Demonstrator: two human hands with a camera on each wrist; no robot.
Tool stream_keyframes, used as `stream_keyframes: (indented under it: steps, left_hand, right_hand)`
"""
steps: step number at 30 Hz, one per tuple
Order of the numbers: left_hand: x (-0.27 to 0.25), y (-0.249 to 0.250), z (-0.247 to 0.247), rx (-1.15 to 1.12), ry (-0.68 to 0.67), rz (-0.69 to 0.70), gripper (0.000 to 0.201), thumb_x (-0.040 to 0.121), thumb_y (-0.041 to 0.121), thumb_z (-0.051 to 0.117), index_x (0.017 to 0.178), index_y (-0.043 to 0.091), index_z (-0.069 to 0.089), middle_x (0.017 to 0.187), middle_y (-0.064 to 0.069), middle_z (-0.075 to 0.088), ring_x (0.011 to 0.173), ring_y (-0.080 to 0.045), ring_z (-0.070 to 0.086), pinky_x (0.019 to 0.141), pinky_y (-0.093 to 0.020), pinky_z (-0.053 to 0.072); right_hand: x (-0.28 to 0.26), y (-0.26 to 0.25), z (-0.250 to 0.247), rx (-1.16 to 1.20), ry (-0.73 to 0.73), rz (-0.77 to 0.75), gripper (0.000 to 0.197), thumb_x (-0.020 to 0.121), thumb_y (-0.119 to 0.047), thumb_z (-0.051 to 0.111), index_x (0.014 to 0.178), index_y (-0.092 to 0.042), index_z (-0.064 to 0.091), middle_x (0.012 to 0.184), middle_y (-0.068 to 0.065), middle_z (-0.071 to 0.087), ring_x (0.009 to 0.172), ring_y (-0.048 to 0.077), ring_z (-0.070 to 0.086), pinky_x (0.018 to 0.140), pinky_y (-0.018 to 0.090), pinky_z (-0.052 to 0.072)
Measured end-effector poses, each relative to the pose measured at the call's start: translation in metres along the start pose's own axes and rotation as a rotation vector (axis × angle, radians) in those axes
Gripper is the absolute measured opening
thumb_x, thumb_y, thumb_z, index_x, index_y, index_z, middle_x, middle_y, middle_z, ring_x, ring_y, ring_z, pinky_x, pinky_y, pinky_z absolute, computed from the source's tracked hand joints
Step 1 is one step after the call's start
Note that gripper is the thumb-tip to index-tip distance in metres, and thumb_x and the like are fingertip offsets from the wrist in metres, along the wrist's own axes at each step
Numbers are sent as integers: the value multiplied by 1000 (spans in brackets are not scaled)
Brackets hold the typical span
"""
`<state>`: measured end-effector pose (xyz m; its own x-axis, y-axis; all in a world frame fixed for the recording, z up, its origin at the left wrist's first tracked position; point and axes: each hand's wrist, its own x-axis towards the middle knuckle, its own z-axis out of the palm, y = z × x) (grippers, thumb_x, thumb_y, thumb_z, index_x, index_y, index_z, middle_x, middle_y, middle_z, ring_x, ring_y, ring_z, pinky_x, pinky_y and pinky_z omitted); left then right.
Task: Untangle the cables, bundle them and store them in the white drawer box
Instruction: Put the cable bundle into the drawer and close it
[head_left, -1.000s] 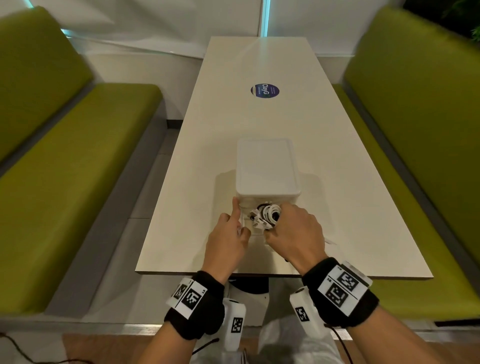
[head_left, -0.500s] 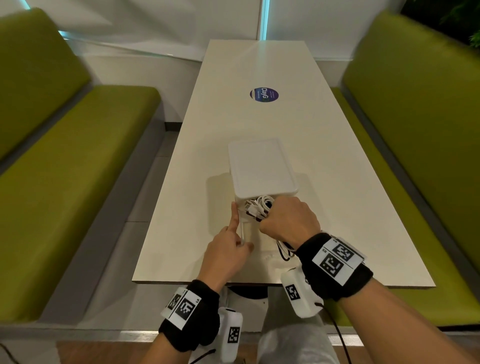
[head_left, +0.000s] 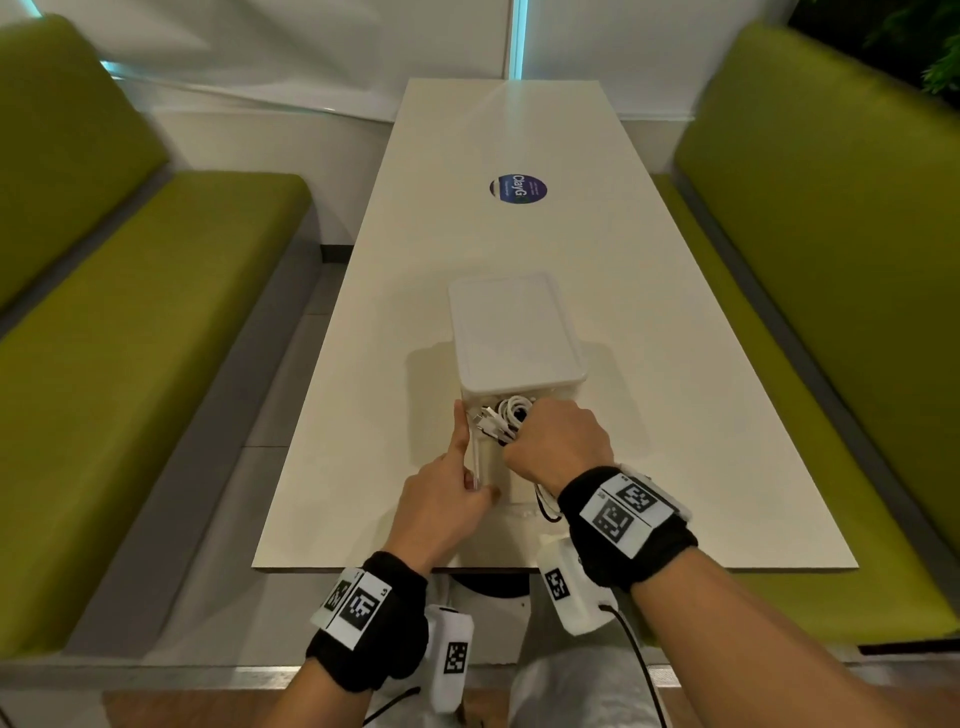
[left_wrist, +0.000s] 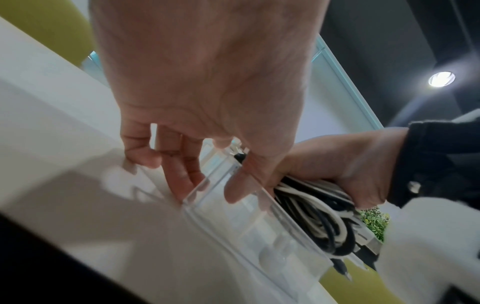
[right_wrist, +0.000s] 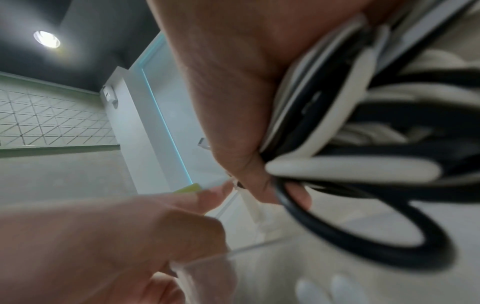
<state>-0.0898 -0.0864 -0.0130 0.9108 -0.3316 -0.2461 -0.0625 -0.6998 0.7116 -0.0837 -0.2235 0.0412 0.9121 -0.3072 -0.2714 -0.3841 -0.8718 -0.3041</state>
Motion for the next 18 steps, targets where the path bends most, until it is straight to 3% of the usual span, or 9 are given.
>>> stream_keyframes:
  steps: [3, 6, 8, 10, 12, 15, 18]
  left_hand:
    - [4, -7, -4, -57, -29, 20, 96, 88, 28, 59, 150, 45, -12, 89, 3, 61, 75, -10, 59, 72, -24, 49]
    - [3, -6, -18, -252, 40, 54, 77, 93, 34, 57, 153, 43, 10, 131, 3, 47, 100, -5, 59, 87, -23, 48]
    - [7, 1, -24, -304, 128, 122, 76, 94, 31, 58, 154, 39, 12, 149, 5, 31, 122, -4, 48, 98, -22, 41]
    - [14, 12, -25, -184, 168, 233, 82, 93, 31, 60, 155, 39, 6, 161, 15, 6, 142, -3, 22, 110, -25, 30]
    - [23, 19, -25, -21, 178, 336, 78, 94, 31, 61, 154, 40, 12, 162, 17, -11, 143, 3, 12, 109, -26, 34]
    - [30, 20, -25, 85, 201, 363, 62, 95, 36, 59, 149, 42, 29, 162, 19, -12, 134, -1, 32, 87, -27, 46]
    - [31, 18, -25, 71, 201, 341, 58, 94, 42, 58, 146, 42, 32, 162, 19, -9, 116, -11, 55, 81, -30, 50]
  right_hand:
    - [3, -1, 10, -110, -19, 6, 11, 84, -23, 62, 84, -15, 55, 86, 2, 60, 81, 22, 59, 67, 28, 45]
    - [6, -3, 26, -275, -41, 12, 16, 88, -25, 60, 100, -15, 64, 104, 3, 67, 97, 23, 66, 75, 33, 49]
    - [9, -4, 29, -291, -40, 26, 17, 90, -24, 58, 103, -15, 64, 109, 3, 67, 101, 23, 66, 80, 34, 50]
    - [10, -2, 26, -270, -43, 19, 16, 92, -26, 56, 101, -16, 64, 108, 3, 68, 99, 23, 66, 77, 33, 48]
    - [10, -2, 21, -246, -40, -11, 14, 93, -26, 51, 95, -15, 60, 104, 3, 68, 98, 24, 66, 72, 31, 45]
    - [9, -2, 13, -169, -48, 5, 13, 90, -27, 51, 89, -15, 56, 92, 2, 65, 87, 23, 63, 69, 30, 46]
    - [8, -2, 10, -89, -56, 24, 12, 88, -29, 53, 87, -17, 55, 79, 0, 55, 77, 22, 54, 68, 30, 45]
